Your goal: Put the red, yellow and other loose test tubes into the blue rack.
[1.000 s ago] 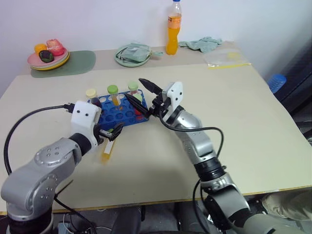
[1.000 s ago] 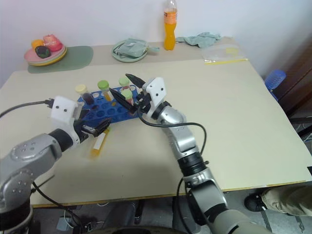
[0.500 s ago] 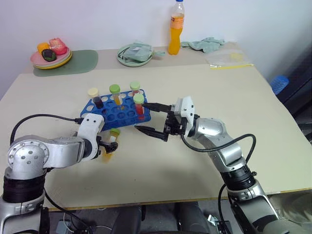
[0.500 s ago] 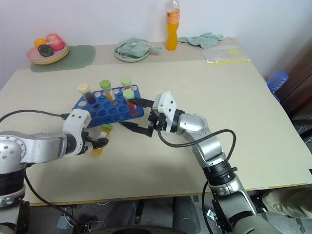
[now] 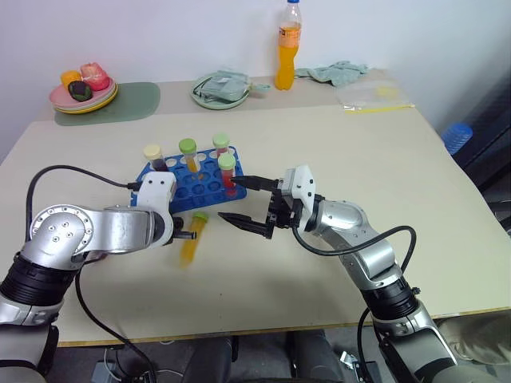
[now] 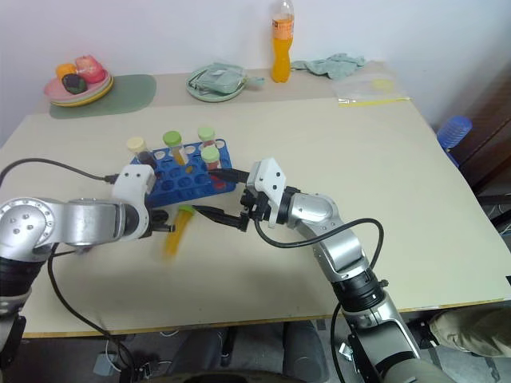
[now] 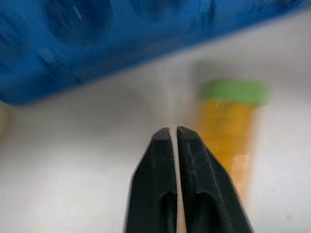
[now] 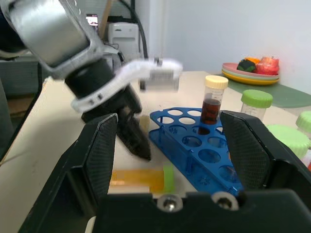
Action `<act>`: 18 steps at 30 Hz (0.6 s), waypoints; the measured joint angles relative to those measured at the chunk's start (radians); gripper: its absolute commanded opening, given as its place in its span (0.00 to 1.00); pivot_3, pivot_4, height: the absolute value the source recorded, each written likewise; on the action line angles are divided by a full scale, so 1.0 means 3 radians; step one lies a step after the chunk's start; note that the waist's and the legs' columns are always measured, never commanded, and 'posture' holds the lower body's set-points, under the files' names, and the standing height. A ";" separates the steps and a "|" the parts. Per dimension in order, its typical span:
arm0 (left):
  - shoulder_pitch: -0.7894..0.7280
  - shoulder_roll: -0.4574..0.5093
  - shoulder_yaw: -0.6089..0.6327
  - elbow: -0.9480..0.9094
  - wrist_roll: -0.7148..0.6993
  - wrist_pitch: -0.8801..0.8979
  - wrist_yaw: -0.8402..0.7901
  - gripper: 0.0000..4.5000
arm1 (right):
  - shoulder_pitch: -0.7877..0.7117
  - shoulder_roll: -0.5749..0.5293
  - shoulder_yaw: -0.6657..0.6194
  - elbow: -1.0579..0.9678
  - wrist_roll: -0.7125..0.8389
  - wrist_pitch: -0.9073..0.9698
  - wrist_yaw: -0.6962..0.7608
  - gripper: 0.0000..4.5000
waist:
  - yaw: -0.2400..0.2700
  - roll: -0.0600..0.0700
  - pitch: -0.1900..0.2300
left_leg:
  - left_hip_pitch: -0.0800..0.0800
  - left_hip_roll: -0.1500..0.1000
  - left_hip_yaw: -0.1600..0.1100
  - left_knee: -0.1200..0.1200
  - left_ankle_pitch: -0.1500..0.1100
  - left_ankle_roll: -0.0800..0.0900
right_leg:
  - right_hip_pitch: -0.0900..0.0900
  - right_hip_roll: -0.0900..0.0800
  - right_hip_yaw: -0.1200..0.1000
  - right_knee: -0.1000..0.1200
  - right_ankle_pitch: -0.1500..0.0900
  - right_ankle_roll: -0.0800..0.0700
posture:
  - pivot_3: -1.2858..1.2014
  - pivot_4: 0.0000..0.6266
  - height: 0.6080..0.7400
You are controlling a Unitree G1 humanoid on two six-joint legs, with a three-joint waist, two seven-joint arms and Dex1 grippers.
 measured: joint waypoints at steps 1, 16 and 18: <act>0.0044 0.0180 0.0002 -0.0070 -0.0001 0.0023 -0.0143 0.01 | 0.0003 -0.0008 -0.0002 -0.0007 0.0000 0.0010 -0.0001 0.83 | -0.0004 0.0000 0.0000 | -0.0001 0.0001 0.0001 -0.0001 0.0002 -0.0003 | -0.0003 0.0001 0.0001 0.0000 0.0000 0.0000 | 0.52 0.24 1.00; 0.0487 0.0693 0.0559 -0.0567 0.0322 -0.0384 -0.1097 0.01 | 0.0006 -0.0081 -0.0018 -0.0011 0.0020 0.0148 0.0040 0.83 | 0.0007 0.0000 0.0002 | -0.0001 0.0002 0.0006 -0.0004 -0.0001 0.0002 | -0.0001 -0.0002 0.0002 -0.0006 0.0000 -0.0001 | 0.52 0.24 1.00; 0.0557 0.0705 0.0559 -0.0607 0.0460 -0.0368 -0.1176 0.01 | 0.0008 -0.0229 -0.0028 -0.0010 -0.0036 0.0164 0.0051 0.83 | 0.0013 0.0000 0.0002 | -0.0001 0.0002 0.0007 -0.0005 -0.0001 0.0002 | -0.0001 -0.0001 0.0002 -0.0006 0.0000 -0.0001 | 0.52 0.24 1.00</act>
